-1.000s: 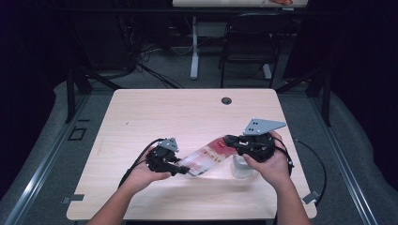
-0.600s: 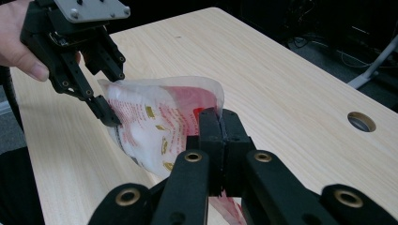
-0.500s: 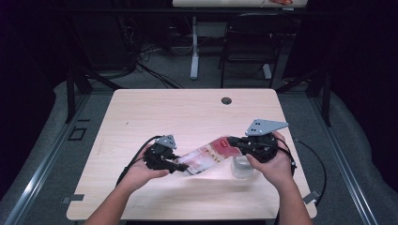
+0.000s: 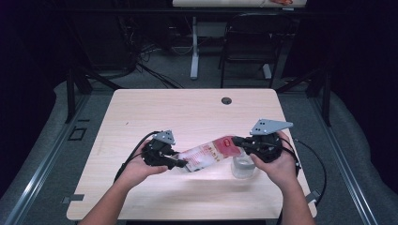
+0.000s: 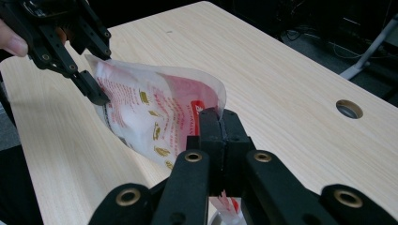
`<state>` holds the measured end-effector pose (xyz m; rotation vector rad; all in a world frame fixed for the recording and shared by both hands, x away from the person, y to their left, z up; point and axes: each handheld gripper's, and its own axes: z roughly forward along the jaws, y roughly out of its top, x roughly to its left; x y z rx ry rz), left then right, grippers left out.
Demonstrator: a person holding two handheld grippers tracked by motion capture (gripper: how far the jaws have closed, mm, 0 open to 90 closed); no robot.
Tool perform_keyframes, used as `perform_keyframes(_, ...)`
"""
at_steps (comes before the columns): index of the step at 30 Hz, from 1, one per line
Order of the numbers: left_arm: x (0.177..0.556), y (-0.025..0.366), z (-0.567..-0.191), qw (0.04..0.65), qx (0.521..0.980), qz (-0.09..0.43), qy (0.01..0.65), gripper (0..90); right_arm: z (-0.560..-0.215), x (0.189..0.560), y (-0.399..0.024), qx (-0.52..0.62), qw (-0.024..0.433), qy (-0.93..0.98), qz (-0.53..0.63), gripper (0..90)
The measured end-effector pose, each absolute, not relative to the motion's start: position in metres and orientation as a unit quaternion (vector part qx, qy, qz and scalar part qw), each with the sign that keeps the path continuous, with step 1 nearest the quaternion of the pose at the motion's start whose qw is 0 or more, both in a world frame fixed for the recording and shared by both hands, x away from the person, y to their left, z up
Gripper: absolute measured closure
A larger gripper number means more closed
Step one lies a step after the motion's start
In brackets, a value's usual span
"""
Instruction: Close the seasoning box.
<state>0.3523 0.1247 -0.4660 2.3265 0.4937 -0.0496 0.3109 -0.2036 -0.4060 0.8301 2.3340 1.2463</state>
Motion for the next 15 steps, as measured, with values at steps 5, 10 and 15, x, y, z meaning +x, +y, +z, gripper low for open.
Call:
perform_keyframes(5,0.353,0.126,-0.460,0.374,0.907,-0.016,0.192,67.2,-0.407,0.311,-0.206,0.300,0.185,0.828,0.437,89.9)
perform_keyframes(10,0.355,0.125,-0.452,0.377,0.907,-0.011,0.190,67.6,-0.406,0.311,-0.210,0.307,0.186,0.825,0.436,89.9)
perform_keyframes(15,0.356,0.125,-0.447,0.379,0.906,-0.008,0.189,67.9,-0.406,0.310,-0.213,0.311,0.188,0.824,0.435,90.0)
